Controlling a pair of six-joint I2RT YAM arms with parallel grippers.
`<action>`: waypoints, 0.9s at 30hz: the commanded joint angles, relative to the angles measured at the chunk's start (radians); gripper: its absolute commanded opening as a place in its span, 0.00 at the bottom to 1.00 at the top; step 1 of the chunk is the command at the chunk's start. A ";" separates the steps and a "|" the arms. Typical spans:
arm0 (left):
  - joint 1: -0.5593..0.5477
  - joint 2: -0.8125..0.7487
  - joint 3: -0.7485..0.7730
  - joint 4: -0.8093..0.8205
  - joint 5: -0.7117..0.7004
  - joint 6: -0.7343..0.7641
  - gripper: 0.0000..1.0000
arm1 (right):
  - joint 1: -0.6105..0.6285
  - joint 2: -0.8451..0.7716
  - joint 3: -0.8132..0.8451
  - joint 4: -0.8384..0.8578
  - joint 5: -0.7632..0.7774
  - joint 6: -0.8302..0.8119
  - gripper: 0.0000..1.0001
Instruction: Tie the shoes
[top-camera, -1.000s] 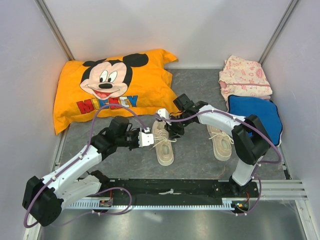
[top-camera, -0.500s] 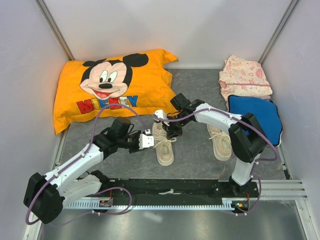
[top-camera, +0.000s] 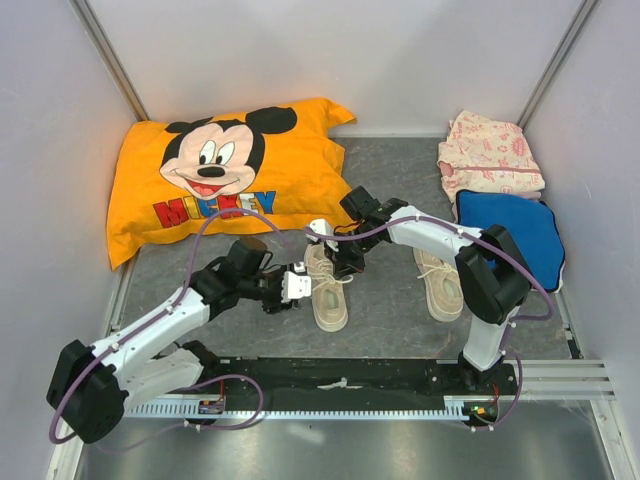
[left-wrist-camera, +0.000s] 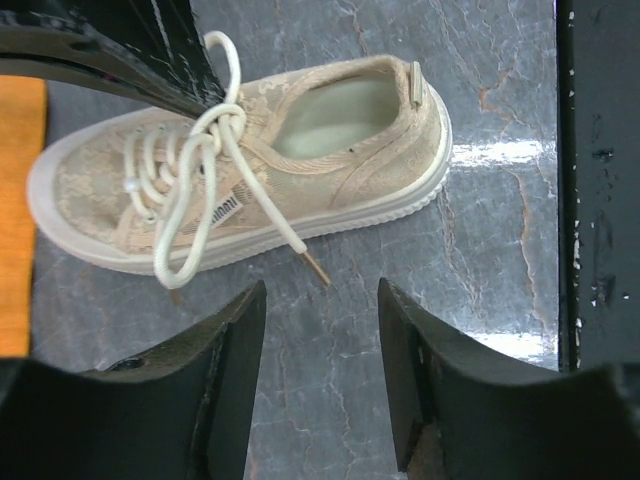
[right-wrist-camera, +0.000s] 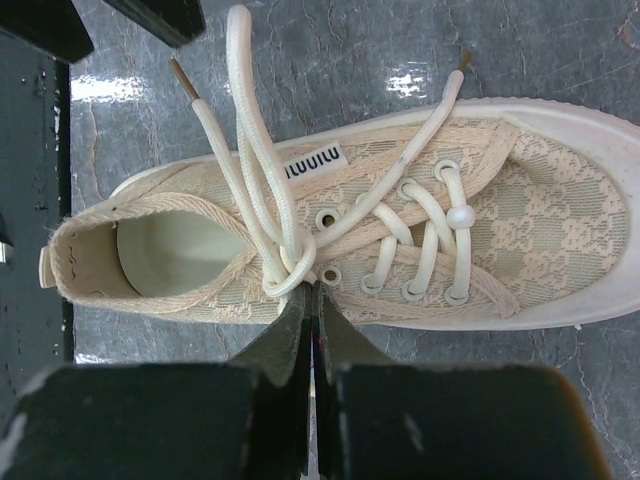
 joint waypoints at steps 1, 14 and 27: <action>-0.014 0.034 0.019 0.092 -0.001 -0.072 0.58 | 0.006 -0.034 0.034 0.016 -0.009 0.030 0.00; -0.069 0.194 0.033 0.241 -0.133 -0.121 0.57 | 0.006 -0.057 0.017 0.042 0.011 0.077 0.00; -0.065 -0.007 -0.088 0.042 -0.210 0.032 0.02 | 0.004 -0.073 -0.009 0.058 0.057 0.082 0.00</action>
